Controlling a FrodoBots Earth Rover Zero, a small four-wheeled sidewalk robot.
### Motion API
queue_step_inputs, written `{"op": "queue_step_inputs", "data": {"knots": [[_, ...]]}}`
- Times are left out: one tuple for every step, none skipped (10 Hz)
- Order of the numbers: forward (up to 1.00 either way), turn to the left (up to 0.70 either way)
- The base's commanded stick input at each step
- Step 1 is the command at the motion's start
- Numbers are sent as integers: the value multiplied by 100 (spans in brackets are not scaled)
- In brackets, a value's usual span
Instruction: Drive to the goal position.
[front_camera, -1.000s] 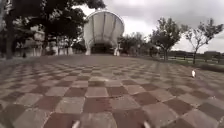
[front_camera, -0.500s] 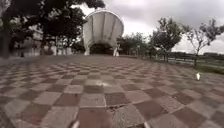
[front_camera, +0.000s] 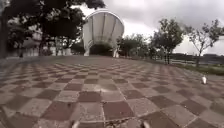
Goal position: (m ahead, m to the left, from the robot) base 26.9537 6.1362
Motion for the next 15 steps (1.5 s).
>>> {"op": "queue_step_inputs", "data": {"knots": [[50,0],[50,0],[50,0],[50,0],[50,0],[50,0],[50,0],[50,0],[50,0],[50,0],[50,0],[50,0],[50,0],[50,0],[50,0]]}}
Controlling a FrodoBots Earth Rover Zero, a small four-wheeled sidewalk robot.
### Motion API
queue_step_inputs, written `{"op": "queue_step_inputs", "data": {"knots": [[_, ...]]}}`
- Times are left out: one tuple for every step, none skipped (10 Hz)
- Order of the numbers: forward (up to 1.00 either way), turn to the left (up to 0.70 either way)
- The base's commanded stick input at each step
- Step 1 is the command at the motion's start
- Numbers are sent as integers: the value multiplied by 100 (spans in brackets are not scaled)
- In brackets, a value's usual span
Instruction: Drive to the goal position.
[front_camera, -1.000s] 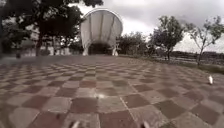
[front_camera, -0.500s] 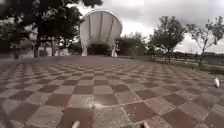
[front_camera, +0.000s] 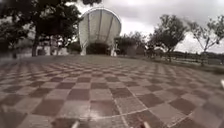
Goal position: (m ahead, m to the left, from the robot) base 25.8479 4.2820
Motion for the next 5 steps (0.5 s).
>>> {"op": "queue_step_inputs", "data": {"knots": [[50,0],[50,0],[50,0],[50,0],[50,0]]}}
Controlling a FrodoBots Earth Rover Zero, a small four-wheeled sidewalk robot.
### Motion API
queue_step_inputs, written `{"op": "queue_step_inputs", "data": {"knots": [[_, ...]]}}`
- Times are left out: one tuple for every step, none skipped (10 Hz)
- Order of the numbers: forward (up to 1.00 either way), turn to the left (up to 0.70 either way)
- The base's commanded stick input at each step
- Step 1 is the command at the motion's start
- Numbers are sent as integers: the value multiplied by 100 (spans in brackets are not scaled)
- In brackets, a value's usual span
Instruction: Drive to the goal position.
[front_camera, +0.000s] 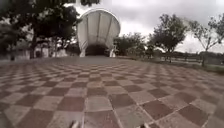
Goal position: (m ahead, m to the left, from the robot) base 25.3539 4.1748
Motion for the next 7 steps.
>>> {"op": "queue_step_inputs", "data": {"knots": [[50,0],[50,2],[50,3],[50,0],[50,0],[50,0],[50,0]]}}
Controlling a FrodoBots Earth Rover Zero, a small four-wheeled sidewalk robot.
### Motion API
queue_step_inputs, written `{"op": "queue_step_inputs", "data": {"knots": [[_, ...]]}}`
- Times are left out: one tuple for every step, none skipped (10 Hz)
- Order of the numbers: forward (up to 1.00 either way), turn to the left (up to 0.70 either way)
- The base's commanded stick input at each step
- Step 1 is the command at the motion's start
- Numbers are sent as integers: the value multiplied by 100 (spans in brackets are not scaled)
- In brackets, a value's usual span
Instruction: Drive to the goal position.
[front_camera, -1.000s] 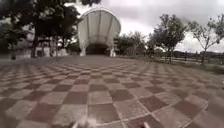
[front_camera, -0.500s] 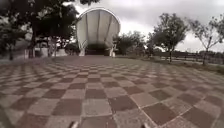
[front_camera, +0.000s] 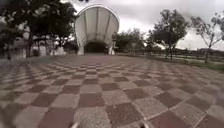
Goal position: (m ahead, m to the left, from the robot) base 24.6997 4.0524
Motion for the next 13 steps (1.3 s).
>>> {"op": "queue_step_inputs", "data": {"knots": [[50,0],[50,7],[50,5],[50,0],[50,0],[50,0],[50,0],[50,0],[50,0],[50,0],[50,0],[50,0],[50,0]]}}
